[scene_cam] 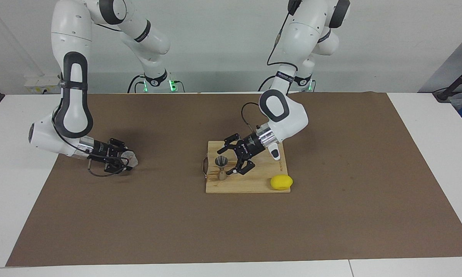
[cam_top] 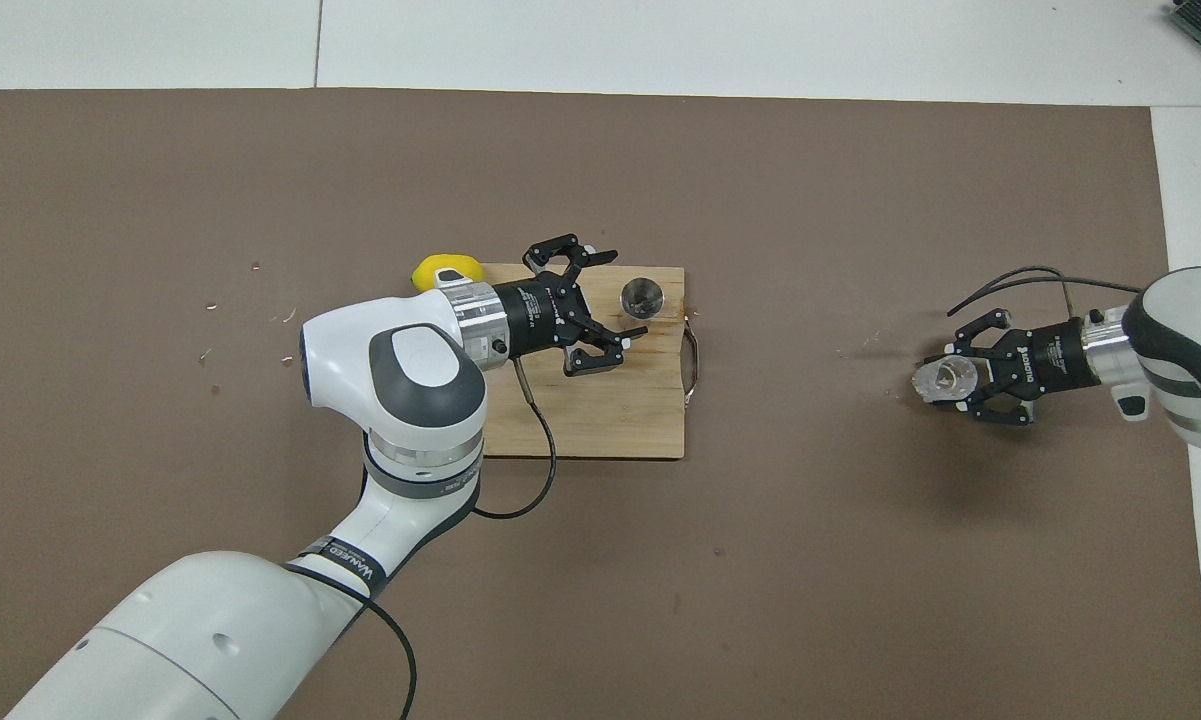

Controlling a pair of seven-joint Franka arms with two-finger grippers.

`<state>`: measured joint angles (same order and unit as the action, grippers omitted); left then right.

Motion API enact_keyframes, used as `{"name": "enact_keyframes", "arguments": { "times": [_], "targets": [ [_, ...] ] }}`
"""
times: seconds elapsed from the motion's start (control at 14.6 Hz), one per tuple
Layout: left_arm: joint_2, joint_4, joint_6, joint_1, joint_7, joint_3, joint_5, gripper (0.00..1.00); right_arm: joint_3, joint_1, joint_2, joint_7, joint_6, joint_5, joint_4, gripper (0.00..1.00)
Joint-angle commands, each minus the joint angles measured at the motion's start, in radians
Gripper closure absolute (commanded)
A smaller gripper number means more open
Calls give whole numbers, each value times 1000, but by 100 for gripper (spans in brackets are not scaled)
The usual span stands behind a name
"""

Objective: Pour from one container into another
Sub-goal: 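Set the metal cup on the board while the right gripper lifts the glass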

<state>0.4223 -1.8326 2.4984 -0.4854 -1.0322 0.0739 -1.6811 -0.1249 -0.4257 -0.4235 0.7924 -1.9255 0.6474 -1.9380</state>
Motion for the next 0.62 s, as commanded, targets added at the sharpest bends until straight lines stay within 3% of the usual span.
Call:
{"name": "enact_keyframes", "arguments": {
  "times": [0.0,0.27,0.55],
  "targets": [
    [-31,-13,-146,89,-3,1,59,0,-5,-4,52,-21,-13,35,-22,100],
    [-53,-28,-283,169,-3,6,127,0,-5,48,127,97,-30,35,-18,100],
    [-51,18,-455,289,-5,14,328,0,-4,143,169,246,-32,29,16,100]
  ]
}}
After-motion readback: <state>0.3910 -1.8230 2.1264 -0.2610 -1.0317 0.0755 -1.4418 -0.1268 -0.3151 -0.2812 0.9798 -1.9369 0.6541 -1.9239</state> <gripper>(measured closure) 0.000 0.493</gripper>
